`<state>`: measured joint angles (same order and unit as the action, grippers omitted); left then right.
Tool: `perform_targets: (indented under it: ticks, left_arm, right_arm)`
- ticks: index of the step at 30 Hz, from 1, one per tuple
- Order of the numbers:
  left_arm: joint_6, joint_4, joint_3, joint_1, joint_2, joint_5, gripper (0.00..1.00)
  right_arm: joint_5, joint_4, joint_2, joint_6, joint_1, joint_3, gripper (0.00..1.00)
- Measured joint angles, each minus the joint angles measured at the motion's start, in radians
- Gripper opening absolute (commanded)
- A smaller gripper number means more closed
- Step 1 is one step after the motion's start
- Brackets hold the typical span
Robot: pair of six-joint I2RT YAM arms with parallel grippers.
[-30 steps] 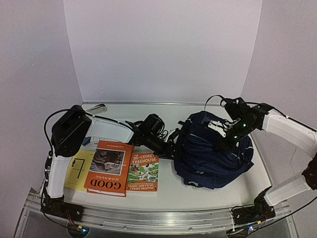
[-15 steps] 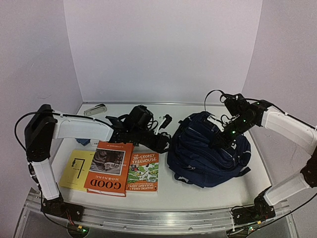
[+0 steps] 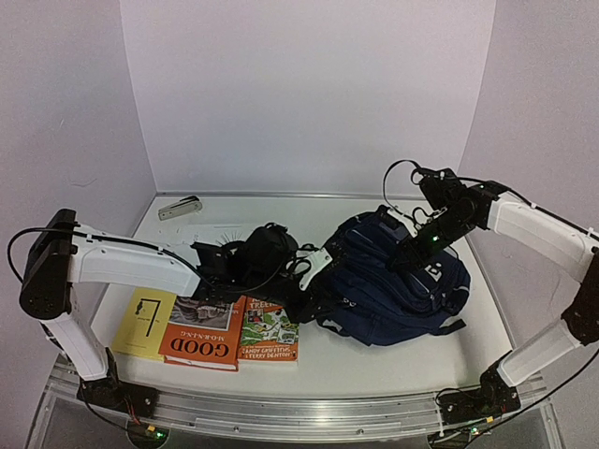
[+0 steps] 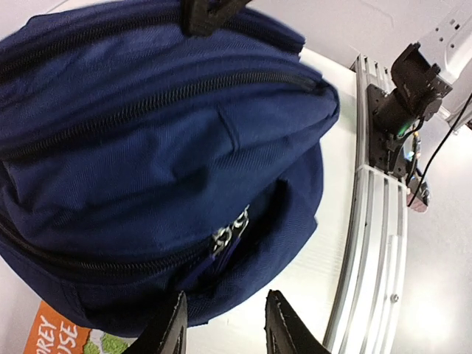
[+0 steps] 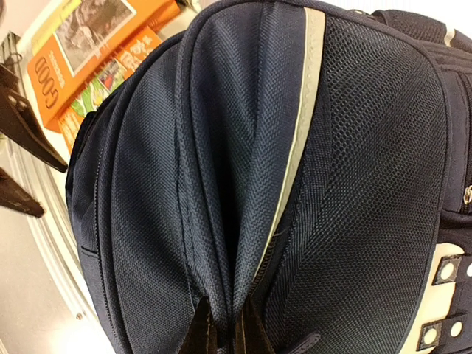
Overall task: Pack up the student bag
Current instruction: Unzip the student bag at the center of the board.
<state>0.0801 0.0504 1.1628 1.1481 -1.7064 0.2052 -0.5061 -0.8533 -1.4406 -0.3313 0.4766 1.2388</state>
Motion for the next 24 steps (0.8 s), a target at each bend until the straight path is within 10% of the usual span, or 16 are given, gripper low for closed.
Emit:
perform_targets:
  ticks: [24]
  left_arm:
    - [-0.153,0.05,0.081,0.081,-0.044,-0.155,0.29]
  right_arm:
    - [-0.05,-0.001,0.0,0.033,0.0,0.023,0.0]
